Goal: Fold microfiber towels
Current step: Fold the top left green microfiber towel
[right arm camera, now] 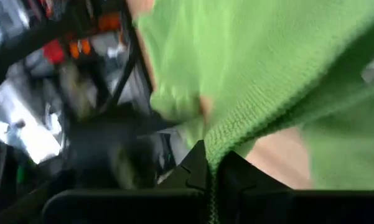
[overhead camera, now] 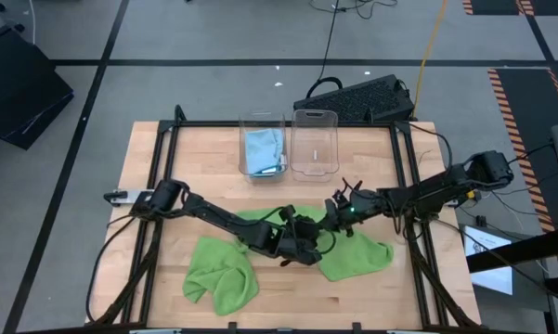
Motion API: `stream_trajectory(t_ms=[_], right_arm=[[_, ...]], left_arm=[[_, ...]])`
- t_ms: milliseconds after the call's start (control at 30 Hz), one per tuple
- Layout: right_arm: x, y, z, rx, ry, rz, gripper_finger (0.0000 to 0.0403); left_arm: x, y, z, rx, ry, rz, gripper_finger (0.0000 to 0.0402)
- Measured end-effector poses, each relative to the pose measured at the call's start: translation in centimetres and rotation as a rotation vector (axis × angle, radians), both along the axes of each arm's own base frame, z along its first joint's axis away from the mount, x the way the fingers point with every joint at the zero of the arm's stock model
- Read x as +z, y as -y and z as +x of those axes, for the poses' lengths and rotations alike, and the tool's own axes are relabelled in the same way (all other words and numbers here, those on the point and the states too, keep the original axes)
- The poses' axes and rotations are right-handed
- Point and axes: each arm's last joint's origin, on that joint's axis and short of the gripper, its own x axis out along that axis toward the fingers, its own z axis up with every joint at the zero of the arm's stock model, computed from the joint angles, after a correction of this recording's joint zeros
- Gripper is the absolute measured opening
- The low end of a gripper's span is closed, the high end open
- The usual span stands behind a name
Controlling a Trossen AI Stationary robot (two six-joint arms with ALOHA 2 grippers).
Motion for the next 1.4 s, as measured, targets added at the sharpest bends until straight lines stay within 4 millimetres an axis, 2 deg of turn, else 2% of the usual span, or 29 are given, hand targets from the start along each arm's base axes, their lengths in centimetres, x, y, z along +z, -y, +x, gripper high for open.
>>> stream_trajectory(t_ms=[100, 233, 267, 400, 567, 733, 867, 1033, 1200, 1267, 1400], right_arm=[[0.1, 0.1, 0.1, -0.008, 0.005, 0.001, 0.0004], [0.1, 0.0, 0.0, -0.008, 0.008, 0.0, 0.0012], [0.1, 0.0, 0.0, -0.01, 0.005, -0.001, 0.0019], [0.1, 0.1, 0.1, -0.015, 0.021, -0.03, 0.0071], [0.0, 0.9, -0.3, 0.061, 0.038, -0.085, 0.0172], [-0.3, 1.9, -2.1, 0.213, 0.092, -0.15, 0.0255], [-0.4, 2.4, -4.0, 0.332, 0.182, -0.226, 0.0286], [-0.1, 2.0, -5.8, 0.467, 0.341, -0.474, 0.0288], [1.2, 1.0, -5.7, 0.541, 0.534, -0.947, 0.0287], [1.6, 0.7, -5.5, 0.538, 0.543, -1.104, 0.0289], [1.2, 0.3, -5.4, 0.593, 0.518, -1.269, 0.0298]], left_arm=[[-0.2, -0.4, -0.1, 0.009, -0.027, 0.002, 0.0136], [-0.4, -0.5, -0.1, -0.007, -0.043, -0.023, 0.0032], [-0.4, -0.6, -0.1, -0.005, -0.048, -0.026, 0.0018], [-0.5, -0.8, -0.1, 0.012, -0.047, -0.063, 0.0014], [-0.6, -0.5, -0.2, 0.008, -0.045, -0.099, 0.0007], [-0.5, 0.2, -0.3, 0.005, -0.034, -0.129, 0.0005], [0.0, 0.7, -0.5, -0.027, -0.022, -0.161, 0.0004], [2.3, 1.0, -0.9, -0.09, 0.011, -0.198, 0.0003], [3.5, 0.8, -1.3, -0.115, 0.019, -0.198, 0.0003], [3.7, 0.6, -1.2, -0.134, 0.015, -0.213, 0.0003], [3.6, 0.5, -1.3, -0.148, 0.002, -0.244, 0.0003]])
